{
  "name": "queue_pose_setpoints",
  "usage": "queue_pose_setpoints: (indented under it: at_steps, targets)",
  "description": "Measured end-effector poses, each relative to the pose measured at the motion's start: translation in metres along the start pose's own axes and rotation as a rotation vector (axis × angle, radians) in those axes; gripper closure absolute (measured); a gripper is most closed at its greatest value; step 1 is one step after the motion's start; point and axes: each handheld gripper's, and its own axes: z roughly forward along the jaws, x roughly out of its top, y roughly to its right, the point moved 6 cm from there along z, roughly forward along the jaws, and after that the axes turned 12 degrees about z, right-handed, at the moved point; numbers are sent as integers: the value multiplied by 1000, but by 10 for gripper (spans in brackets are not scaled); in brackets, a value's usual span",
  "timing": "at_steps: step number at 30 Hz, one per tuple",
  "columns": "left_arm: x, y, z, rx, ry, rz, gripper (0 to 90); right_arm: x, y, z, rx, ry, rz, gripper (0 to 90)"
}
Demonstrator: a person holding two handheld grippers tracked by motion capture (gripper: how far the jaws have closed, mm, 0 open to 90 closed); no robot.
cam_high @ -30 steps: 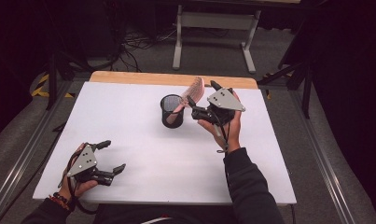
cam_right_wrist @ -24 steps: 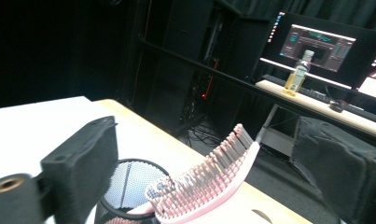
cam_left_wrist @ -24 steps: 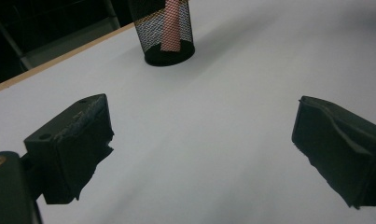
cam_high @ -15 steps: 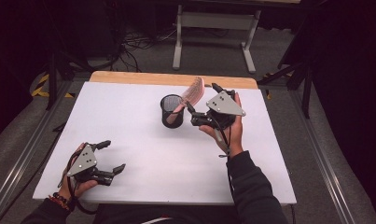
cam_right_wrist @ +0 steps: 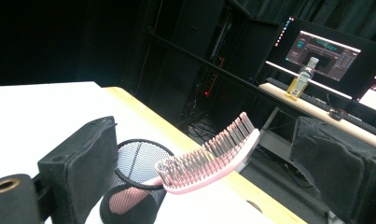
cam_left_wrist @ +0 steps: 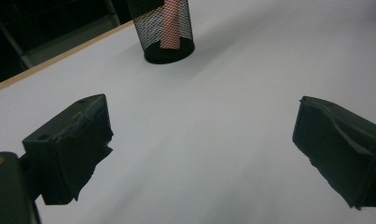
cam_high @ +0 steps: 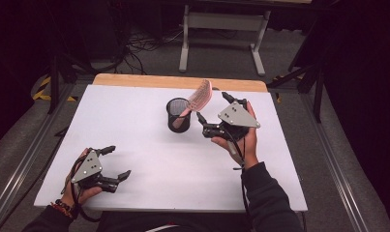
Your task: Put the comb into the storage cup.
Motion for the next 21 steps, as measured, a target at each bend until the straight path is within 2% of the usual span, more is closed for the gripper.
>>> queue_pose_setpoints:
  at_steps: [6, 9, 21]
  targets:
    - [0, 1, 1, -5, -8, 7, 54, -4, 0, -7, 4, -10, -17, 84]
    - [-1, 1, 2, -10, -13, 11, 54, -6, -4, -10, -2, -3, -51, 90]
    - [-1, 1, 2, -6, -10, 8, 56, -17, -16, -14, 16, -30, -72, 89]
